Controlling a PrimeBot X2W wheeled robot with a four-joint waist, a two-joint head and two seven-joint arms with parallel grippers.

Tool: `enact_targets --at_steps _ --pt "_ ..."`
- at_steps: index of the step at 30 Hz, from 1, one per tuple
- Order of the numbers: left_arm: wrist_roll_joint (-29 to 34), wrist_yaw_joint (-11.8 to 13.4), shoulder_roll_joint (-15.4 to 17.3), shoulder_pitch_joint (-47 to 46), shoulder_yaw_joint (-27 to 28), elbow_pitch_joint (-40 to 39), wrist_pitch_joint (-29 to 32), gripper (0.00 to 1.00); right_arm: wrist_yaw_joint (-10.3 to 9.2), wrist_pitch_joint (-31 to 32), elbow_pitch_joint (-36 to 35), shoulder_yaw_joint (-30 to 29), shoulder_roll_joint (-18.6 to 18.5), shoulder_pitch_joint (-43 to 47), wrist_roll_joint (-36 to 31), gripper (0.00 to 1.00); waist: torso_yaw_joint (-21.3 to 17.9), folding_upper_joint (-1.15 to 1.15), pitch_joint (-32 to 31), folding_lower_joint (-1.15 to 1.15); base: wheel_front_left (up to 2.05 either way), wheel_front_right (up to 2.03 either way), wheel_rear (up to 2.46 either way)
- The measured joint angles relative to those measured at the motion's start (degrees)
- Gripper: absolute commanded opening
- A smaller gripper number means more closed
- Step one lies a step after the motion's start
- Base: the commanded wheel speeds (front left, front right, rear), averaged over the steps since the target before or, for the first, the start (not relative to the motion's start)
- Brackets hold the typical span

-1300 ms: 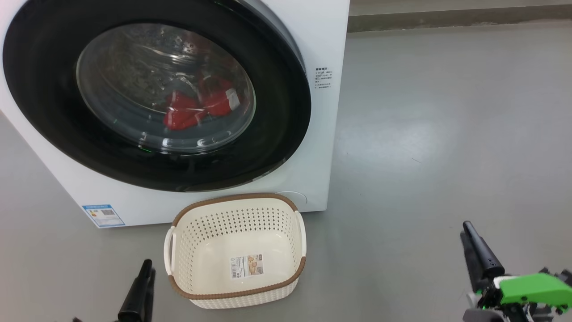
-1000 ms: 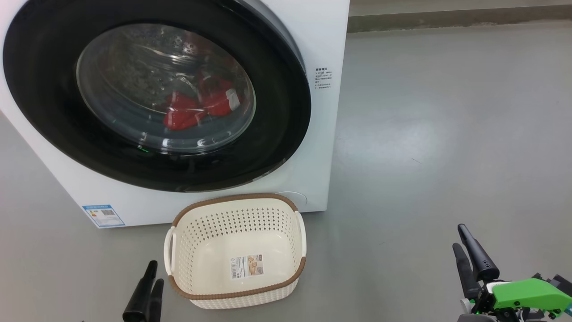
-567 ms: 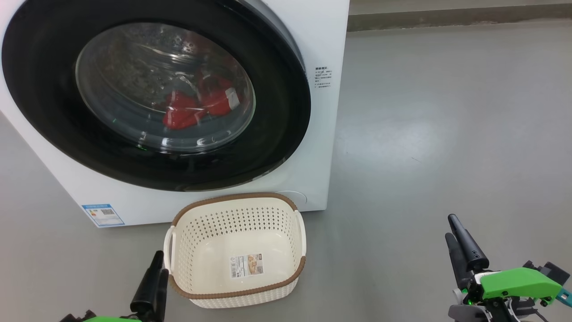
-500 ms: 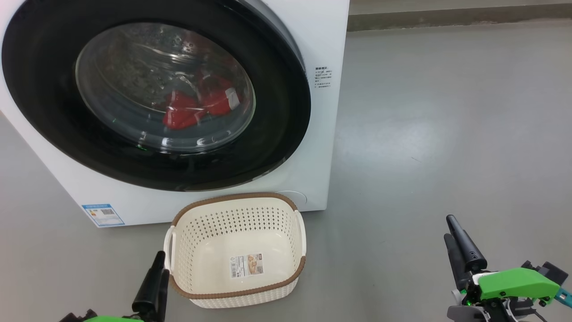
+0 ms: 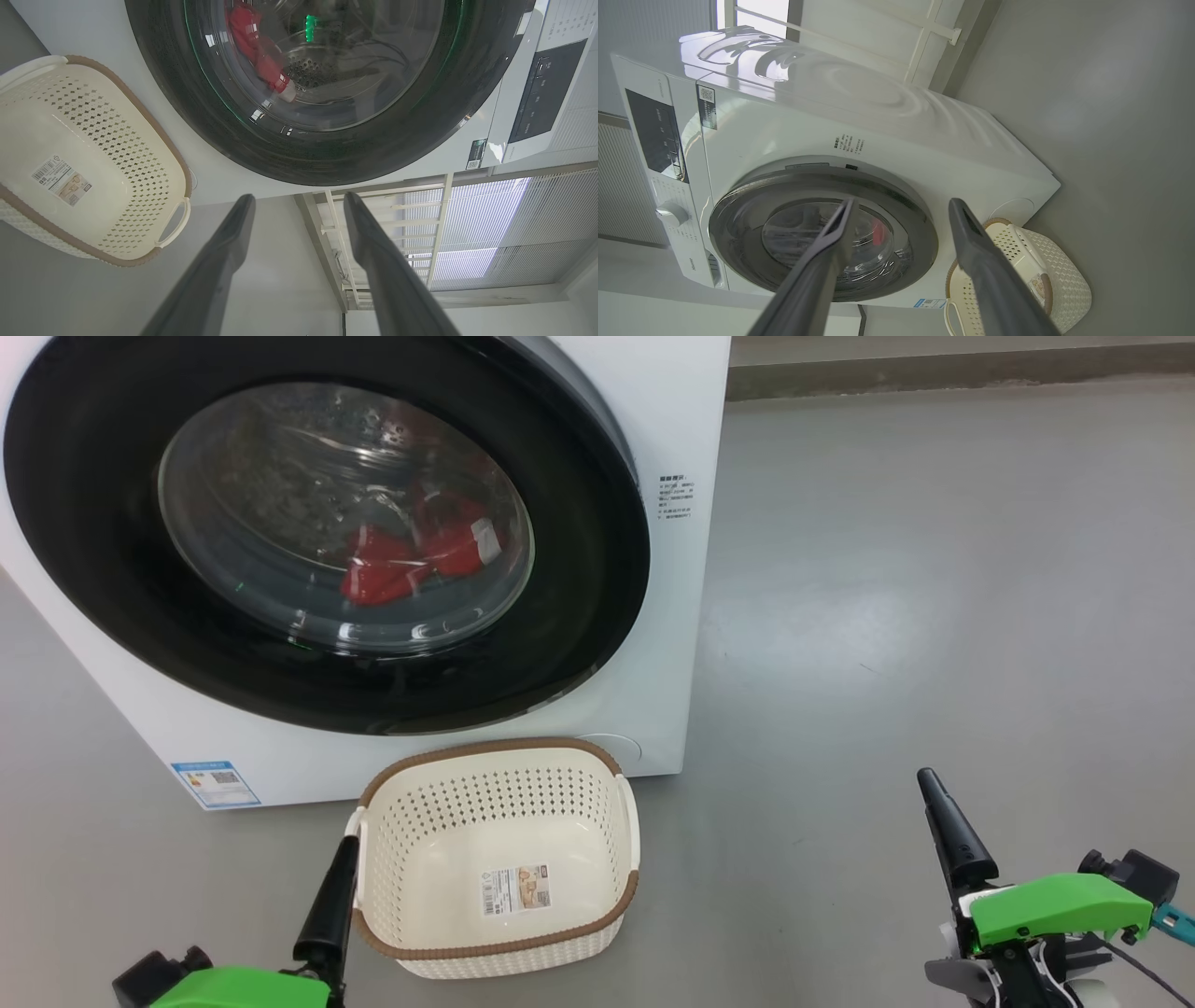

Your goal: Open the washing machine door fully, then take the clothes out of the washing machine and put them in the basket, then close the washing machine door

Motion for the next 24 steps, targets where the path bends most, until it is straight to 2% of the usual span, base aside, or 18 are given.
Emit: enact_targets --at_steps 24 --pt "20.95 0.00 -0.29 -3.61 -0.73 0.97 -3.91 1.00 0.00 -3.67 0.88 1.85 0.03 -4.11 -18.76 1.00 0.09 0.00 -0.44 0.00 0.00 0.00 0.00"
